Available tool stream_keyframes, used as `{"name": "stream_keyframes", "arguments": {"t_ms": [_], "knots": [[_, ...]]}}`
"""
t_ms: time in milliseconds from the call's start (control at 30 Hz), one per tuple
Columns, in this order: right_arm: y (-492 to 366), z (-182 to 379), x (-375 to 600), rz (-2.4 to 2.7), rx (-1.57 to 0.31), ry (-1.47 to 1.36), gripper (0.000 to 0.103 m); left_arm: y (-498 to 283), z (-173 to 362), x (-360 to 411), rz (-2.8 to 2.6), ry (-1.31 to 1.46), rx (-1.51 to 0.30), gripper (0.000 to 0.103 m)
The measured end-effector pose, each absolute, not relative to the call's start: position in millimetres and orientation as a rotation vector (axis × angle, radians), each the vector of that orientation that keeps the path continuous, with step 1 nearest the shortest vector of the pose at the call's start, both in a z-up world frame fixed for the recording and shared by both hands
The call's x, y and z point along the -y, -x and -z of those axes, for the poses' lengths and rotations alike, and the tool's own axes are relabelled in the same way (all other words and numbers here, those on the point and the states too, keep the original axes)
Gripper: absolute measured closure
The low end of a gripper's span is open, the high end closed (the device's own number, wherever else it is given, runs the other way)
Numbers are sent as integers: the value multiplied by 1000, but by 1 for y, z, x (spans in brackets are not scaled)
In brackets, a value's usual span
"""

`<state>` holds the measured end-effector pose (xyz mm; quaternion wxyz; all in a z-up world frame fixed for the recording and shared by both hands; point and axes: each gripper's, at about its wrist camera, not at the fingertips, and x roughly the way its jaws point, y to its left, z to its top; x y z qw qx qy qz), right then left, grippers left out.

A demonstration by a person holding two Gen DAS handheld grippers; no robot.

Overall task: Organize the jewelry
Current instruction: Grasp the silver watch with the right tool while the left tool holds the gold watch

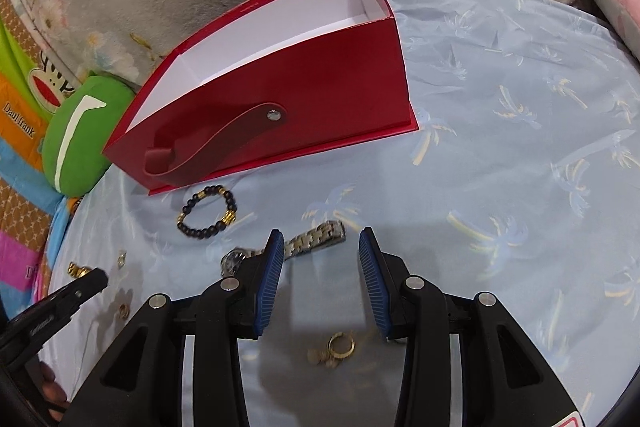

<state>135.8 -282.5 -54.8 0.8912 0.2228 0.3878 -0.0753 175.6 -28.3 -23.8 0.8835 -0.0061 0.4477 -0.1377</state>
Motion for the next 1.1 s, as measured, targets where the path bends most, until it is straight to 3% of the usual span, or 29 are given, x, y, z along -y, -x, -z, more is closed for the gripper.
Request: {"name": "stream_keyframes", "arguments": {"t_ms": [300, 500, 633, 1100], "knots": [[-147, 65, 276, 135, -826, -434, 103, -176, 24, 25, 282, 15, -938, 86], [-147, 61, 272, 136, -820, -431, 102, -175, 23, 24, 281, 15, -937, 86], [-141, 61, 275, 127, -834, -529, 83, -175, 22, 22, 281, 18, -935, 86], [-166, 67, 240, 109, -851, -608, 77, -176, 24, 19, 281, 23, -941, 86]]}}
